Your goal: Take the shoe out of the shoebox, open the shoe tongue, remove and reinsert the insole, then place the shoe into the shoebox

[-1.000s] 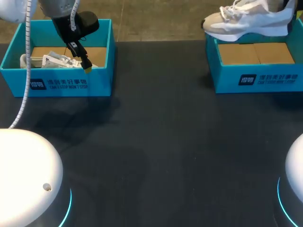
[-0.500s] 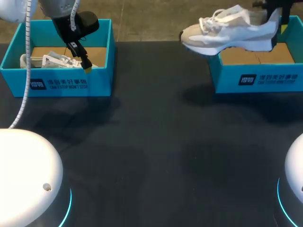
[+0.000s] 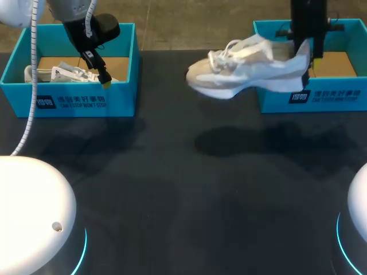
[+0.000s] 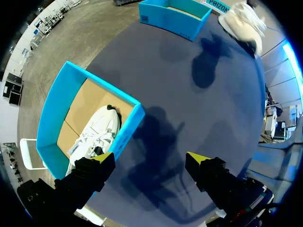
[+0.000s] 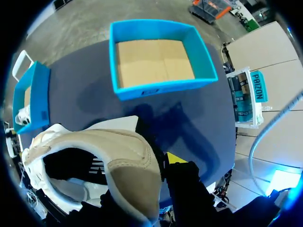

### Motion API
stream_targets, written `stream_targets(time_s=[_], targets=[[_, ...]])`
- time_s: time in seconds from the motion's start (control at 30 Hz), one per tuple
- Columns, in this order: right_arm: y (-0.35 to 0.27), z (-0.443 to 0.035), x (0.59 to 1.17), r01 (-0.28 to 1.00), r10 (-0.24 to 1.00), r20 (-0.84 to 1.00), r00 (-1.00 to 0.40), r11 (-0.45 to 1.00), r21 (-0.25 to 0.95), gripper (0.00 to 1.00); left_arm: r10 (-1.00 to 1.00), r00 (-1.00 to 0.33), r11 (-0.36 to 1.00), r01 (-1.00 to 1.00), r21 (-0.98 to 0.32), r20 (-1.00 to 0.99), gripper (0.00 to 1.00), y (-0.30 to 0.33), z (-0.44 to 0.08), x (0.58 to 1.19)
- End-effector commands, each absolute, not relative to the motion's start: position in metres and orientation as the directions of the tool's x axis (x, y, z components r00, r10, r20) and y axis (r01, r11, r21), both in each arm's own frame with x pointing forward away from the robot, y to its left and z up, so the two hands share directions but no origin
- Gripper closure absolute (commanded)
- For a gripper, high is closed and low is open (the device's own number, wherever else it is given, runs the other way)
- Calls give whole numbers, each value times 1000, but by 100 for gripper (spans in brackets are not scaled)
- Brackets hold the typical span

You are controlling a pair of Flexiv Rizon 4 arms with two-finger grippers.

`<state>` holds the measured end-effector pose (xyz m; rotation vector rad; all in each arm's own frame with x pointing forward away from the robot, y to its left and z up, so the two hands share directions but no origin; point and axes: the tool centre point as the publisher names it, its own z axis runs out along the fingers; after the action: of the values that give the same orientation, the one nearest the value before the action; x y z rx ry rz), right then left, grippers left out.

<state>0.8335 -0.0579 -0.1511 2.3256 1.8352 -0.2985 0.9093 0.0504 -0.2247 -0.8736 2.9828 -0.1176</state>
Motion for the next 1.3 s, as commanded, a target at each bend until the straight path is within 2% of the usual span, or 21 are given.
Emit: stream_targets(time_s=[0.03,0.67,1.0,1.3], targets=[[-34,-156,805,971,937,-255,239,-228,75,100,-539,-842,840,-537,-82,-11,0,51,-225,908],[52,-188,732,976,945,-247,213,-216,16,100,-539,-842,840,-537,-82,-11,0,51,-225,908],[81,-198,701,989,959,-246,142,-150,-11,100,-539,-842,840,-537,-82,-11,0,51,-225,908],[83,-200,699,987,959,-237,152,-160,-14,100,-539,-842,840,-537,-82,-11,0,51,-225,908]])
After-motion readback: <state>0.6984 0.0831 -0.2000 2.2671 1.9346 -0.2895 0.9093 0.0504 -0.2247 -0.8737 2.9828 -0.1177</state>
